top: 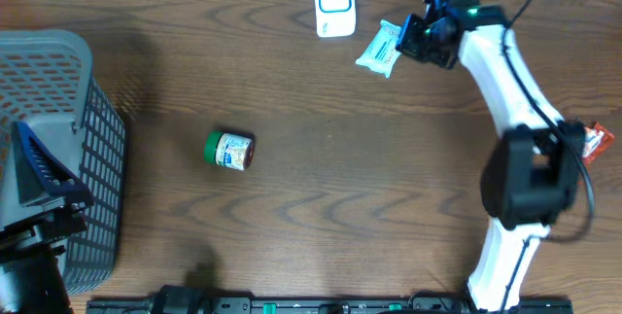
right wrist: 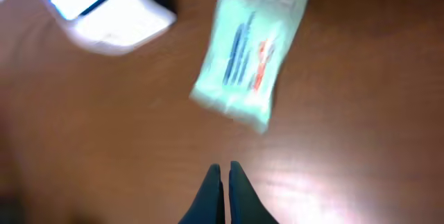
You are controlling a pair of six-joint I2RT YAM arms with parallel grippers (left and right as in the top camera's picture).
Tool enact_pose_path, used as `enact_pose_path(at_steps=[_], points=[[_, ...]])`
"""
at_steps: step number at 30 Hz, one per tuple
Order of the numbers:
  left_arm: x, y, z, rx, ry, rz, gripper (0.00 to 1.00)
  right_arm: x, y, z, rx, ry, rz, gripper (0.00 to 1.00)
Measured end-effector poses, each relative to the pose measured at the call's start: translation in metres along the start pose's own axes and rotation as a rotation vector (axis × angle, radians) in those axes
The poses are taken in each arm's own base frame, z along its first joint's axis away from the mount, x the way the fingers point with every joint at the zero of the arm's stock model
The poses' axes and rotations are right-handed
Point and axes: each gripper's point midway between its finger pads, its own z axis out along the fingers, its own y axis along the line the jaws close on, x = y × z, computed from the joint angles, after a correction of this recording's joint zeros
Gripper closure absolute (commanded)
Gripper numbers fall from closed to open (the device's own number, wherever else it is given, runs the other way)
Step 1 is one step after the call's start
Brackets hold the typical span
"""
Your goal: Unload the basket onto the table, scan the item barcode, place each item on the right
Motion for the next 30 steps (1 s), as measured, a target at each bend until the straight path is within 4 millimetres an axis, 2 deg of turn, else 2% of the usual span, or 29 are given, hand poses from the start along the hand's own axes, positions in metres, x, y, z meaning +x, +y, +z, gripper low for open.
enact_pose_path(at_steps=[1, 2, 3, 4, 6, 11, 12, 13, 14, 15, 17, 19, 22, 26, 30], points=[[0.0, 0.0, 0.0, 0.0, 0.0, 0.0, 0.16, 0.007, 0.004, -0.014, -0.01, 0.02, -0.01, 0.99], [0.0, 0.0, 0.0, 0.0, 0.0, 0.0, 0.16, 0.013, 0.006, -0.021, -0.012, 0.036, -0.015, 0.72], [0.0, 0.0, 0.0, 0.0, 0.0, 0.0, 0.16, 0.018, 0.007, -0.027, -0.014, 0.054, -0.015, 0.33], [0.0, 0.0, 0.0, 0.0, 0.0, 0.0, 0.16, 0.022, 0.007, -0.03, -0.014, 0.068, -0.022, 0.01], [0.0, 0.0, 0.0, 0.0, 0.0, 0.0, 0.15, 0.022, 0.006, -0.026, -0.01, 0.07, -0.032, 0.01], [0.0, 0.0, 0.0, 0.0, 0.001, 0.0, 0.16, 0.006, 0.017, 0.01, -0.029, 0.004, -0.103, 0.01], [0.0, 0.0, 0.0, 0.0, 0.001, 0.0, 0.16, 0.001, 0.023, 0.018, -0.039, -0.023, -0.124, 0.07], [0.0, 0.0, 0.0, 0.0, 0.001, 0.0, 0.16, -0.005, 0.032, 0.026, -0.058, -0.056, -0.142, 0.21], [0.0, 0.0, 0.0, 0.0, 0.0, 0.0, 0.16, -0.01, 0.038, 0.031, -0.071, -0.081, -0.167, 0.27], [0.0, 0.0, 0.0, 0.0, 0.0, 0.0, 0.16, -0.015, 0.046, 0.037, -0.086, -0.11, -0.183, 0.26], [0.0, 0.0, 0.0, 0.0, 0.0, -0.001, 0.16, -0.017, 0.057, 0.047, -0.088, -0.142, -0.199, 0.01], [0.0, 0.0, 0.0, 0.0, 0.0, 0.0, 0.16, -0.012, 0.058, 0.058, -0.053, -0.149, -0.202, 0.01], [0.0, 0.0, 0.0, 0.0, 0.0, -0.001, 0.15, -0.001, 0.048, 0.08, 0.045, -0.142, -0.174, 0.01], [0.0, 0.0, 0.0, 0.0, 0.0, -0.001, 0.16, 0.014, 0.02, 0.105, 0.19, -0.118, -0.096, 0.01], [0.0, 0.0, 0.0, 0.0, 0.0, -0.001, 0.15, 0.016, -0.003, 0.116, 0.285, -0.138, -0.013, 0.01]])
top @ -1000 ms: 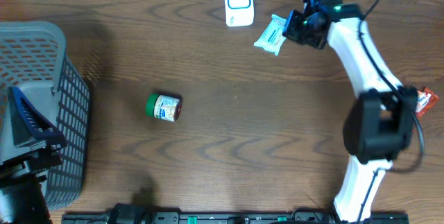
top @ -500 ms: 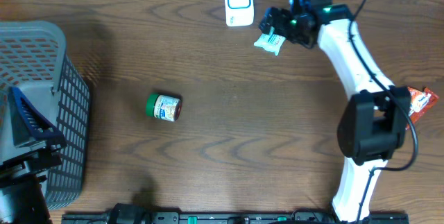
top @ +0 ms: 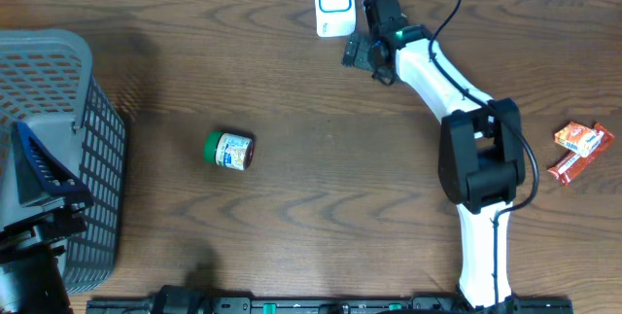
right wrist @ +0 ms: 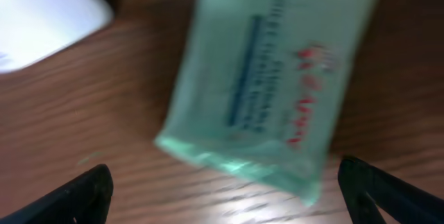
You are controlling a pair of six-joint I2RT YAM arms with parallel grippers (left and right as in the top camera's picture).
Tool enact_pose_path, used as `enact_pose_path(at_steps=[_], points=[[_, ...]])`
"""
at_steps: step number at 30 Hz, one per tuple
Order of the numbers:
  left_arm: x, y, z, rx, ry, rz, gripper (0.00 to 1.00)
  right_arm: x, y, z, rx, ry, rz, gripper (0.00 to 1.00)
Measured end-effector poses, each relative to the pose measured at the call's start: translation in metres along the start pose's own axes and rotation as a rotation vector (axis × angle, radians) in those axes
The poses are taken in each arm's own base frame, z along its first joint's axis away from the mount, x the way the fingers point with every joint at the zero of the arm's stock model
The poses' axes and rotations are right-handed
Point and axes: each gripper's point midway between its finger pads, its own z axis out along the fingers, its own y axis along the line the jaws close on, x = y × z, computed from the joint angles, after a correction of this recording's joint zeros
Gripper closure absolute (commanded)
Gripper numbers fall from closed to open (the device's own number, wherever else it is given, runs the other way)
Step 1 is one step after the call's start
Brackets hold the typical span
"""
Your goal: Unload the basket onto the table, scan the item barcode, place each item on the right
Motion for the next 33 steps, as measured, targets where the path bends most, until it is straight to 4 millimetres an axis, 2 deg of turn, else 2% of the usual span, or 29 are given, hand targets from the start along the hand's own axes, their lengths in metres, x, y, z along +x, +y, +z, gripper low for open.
enact_pose_path(at_steps=[6, 12, 13, 16, 18, 19, 24, 27, 31, 33], points=[[0.0, 0.0, 0.0, 0.0, 0.0, 0.0, 0.16, -0.012, -0.006, 0.007, 0.041, -0.071, 0.073, 0.01], [0.0, 0.0, 0.0, 0.0, 0.0, 0.0, 0.15, -0.012, -0.014, 0.027, 0.084, -0.098, 0.088, 0.01], [0.0, 0.0, 0.0, 0.0, 0.0, 0.0, 0.16, -0.012, -0.014, 0.028, 0.087, -0.097, 0.087, 0.1], [0.0, 0.0, 0.0, 0.0, 0.0, 0.0, 0.16, -0.009, -0.02, 0.029, 0.117, -0.089, 0.086, 0.63], [0.0, 0.0, 0.0, 0.0, 0.0, 0.0, 0.16, -0.007, -0.023, 0.029, 0.129, -0.083, 0.086, 0.89], [0.0, 0.0, 0.0, 0.0, 0.0, 0.0, 0.15, -0.007, -0.022, 0.029, 0.123, -0.079, 0.09, 0.98], [0.0, 0.0, 0.0, 0.0, 0.0, 0.0, 0.15, -0.004, -0.017, 0.027, 0.099, -0.05, 0.102, 0.99], [0.0, 0.0, 0.0, 0.0, 0.0, 0.0, 0.16, 0.004, -0.017, 0.018, 0.083, 0.01, 0.094, 0.99], [0.0, 0.0, 0.0, 0.0, 0.0, 0.0, 0.16, 0.028, -0.011, -0.008, 0.009, 0.158, 0.008, 0.99], [0.0, 0.0, 0.0, 0.0, 0.0, 0.0, 0.15, 0.045, -0.005, -0.035, -0.064, 0.262, -0.034, 0.99]])
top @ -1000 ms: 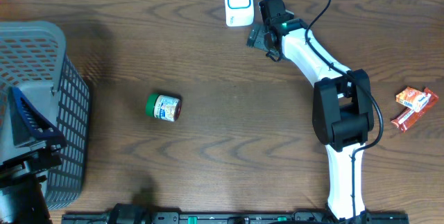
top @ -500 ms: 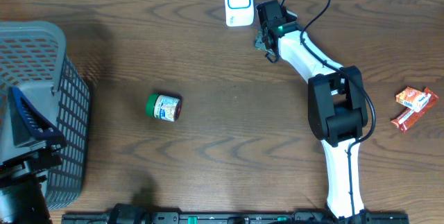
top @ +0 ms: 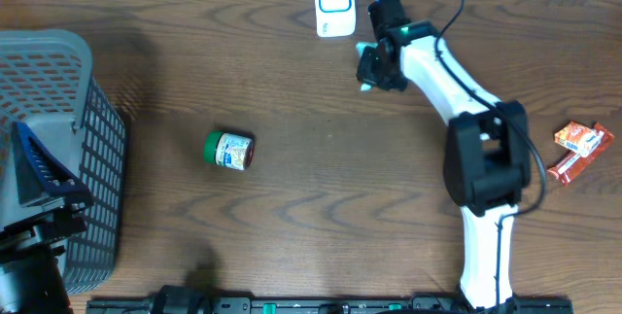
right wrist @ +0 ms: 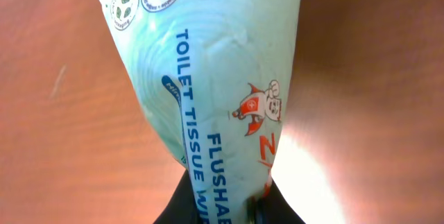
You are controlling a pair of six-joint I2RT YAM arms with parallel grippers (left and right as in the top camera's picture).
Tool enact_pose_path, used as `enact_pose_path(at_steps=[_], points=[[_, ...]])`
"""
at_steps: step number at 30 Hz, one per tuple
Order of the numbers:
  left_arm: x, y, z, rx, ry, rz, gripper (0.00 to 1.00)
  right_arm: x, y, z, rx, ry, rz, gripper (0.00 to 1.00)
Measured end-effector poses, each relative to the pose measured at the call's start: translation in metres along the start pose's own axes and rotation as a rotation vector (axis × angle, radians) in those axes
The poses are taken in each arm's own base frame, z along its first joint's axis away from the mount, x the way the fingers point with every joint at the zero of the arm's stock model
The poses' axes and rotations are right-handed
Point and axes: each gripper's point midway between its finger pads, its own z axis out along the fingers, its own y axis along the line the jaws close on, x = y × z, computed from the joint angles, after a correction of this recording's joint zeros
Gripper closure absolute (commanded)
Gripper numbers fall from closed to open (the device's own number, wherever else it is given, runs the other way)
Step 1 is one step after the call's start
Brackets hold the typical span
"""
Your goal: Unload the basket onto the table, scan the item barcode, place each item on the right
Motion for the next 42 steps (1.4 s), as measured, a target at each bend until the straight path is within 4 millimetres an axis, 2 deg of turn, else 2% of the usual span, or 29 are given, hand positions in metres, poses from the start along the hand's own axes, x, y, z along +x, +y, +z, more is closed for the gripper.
enact_pose_path(at_steps=[3, 7, 13, 17, 21, 26, 33, 42], points=[[0.0, 0.0, 0.0, 0.0, 0.0, 0.0, 0.16, 0.03, 0.01, -0.043, -0.136, 0.149, -0.004, 0.99], [0.0, 0.0, 0.0, 0.0, 0.0, 0.0, 0.15, 0.063, 0.019, -0.108, -0.365, 0.364, 0.1, 0.99], [0.0, 0.0, 0.0, 0.0, 0.0, 0.0, 0.16, 0.102, 0.02, -0.156, -0.523, 0.685, 0.319, 0.99], [0.0, 0.0, 0.0, 0.0, 0.0, 0.0, 0.15, 0.104, 0.036, -0.183, -0.674, 0.794, 0.406, 0.99], [0.0, 0.0, 0.0, 0.0, 0.0, 0.0, 0.15, 0.097, 0.049, -0.203, -0.805, 0.851, 0.463, 0.99], [0.0, 0.0, 0.0, 0.0, 0.0, 0.0, 0.16, 0.092, 0.057, -0.216, -0.883, 0.894, 0.507, 0.99], [0.0, 0.0, 0.0, 0.0, 0.001, 0.0, 0.16, 0.091, 0.06, -0.223, -0.916, 0.924, 0.533, 0.99], [0.012, -0.002, 0.004, 0.0, 0.025, 0.013, 0.15, 0.083, 0.054, -0.229, -0.949, 0.928, 0.574, 0.99]])
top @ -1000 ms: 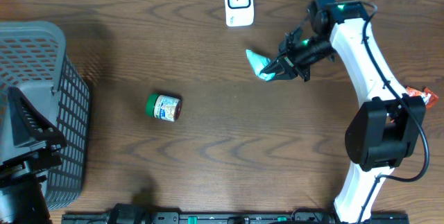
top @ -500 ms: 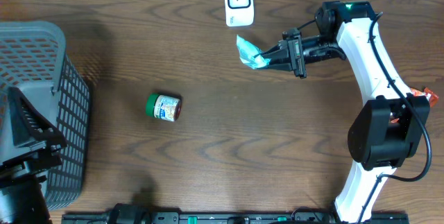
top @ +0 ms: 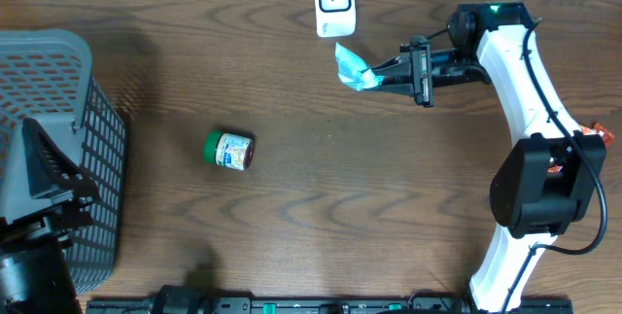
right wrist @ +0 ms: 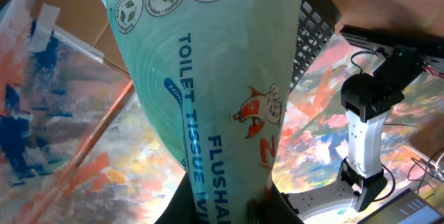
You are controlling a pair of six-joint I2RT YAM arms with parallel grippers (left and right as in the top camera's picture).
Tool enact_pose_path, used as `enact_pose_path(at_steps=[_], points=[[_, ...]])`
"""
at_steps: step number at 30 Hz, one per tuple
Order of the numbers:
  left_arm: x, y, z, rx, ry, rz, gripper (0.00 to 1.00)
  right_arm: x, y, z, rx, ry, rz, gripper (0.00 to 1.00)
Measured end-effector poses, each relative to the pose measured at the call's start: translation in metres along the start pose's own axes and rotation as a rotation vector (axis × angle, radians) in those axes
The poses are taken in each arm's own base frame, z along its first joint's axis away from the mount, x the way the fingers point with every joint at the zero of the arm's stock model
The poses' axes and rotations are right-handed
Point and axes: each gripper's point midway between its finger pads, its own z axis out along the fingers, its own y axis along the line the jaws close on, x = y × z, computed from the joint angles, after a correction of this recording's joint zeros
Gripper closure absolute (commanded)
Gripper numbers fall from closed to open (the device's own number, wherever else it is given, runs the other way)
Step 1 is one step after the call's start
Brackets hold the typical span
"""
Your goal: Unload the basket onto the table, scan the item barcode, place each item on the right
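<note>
A pale green packet of flushable toilet tissue wipes [top: 352, 67] [right wrist: 208, 78] is held above the table, my right gripper [top: 381, 74] [right wrist: 225, 207] shut on its near end. The gripper lies level, pointing left, so the packet sticks out just below and right of the white barcode scanner [top: 333, 3] at the table's back edge. In the right wrist view the packet fills the middle and the room shows behind it. My left gripper is out of sight; only part of its arm [top: 39, 226] shows at the lower left.
A green-capped jar [top: 228, 151] lies on its side left of centre. A grey mesh basket [top: 68, 129] stands at the left edge. Orange snack packets [top: 595, 144] lie at the right edge behind the right arm.
My right gripper, then pointing down with the packet near the table right of the scanner, now lies level and higher, holding the packet in the air. The arm's elbow has swung right.
At first my right gripper was shut and empty near the packet lying on the table right of the scanner. Then it stood open over the packet. Then it was shut on the packet. Now the packet is lifted and turned level beside the scanner.
</note>
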Motion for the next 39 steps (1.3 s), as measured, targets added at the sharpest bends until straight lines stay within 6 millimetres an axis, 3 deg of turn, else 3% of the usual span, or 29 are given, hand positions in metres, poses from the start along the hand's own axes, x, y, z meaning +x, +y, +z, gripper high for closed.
enact_pose_path(at_steps=[10, 26, 29, 33, 36, 39], points=[[0.0, 0.0, 0.0, 0.0, 0.0, 0.0, 0.16, -0.001, 0.0, -0.01, -0.014, -0.016, -0.111, 0.99], [0.0, 0.0, 0.0, 0.0, 0.001, 0.0, 0.16, -0.01, -0.011, -0.021, 0.04, -0.07, -0.092, 0.99], [0.0, 0.0, 0.0, 0.0, 0.0, 0.0, 0.16, -0.029, -0.024, -0.025, 0.141, -0.146, -0.144, 0.99], [0.0, 0.0, 0.0, 0.0, 0.0, 0.0, 0.15, -0.076, -0.041, -0.037, 0.331, -0.346, -0.224, 0.98], [0.0, 0.0, 0.0, 0.0, -0.002, -0.001, 0.15, -0.113, -0.025, -0.036, 0.396, -0.49, -0.384, 0.99], [0.0, 0.0, 0.0, 0.0, -0.002, -0.001, 0.16, -0.138, 0.004, -0.024, 0.413, -0.615, -0.554, 0.98]])
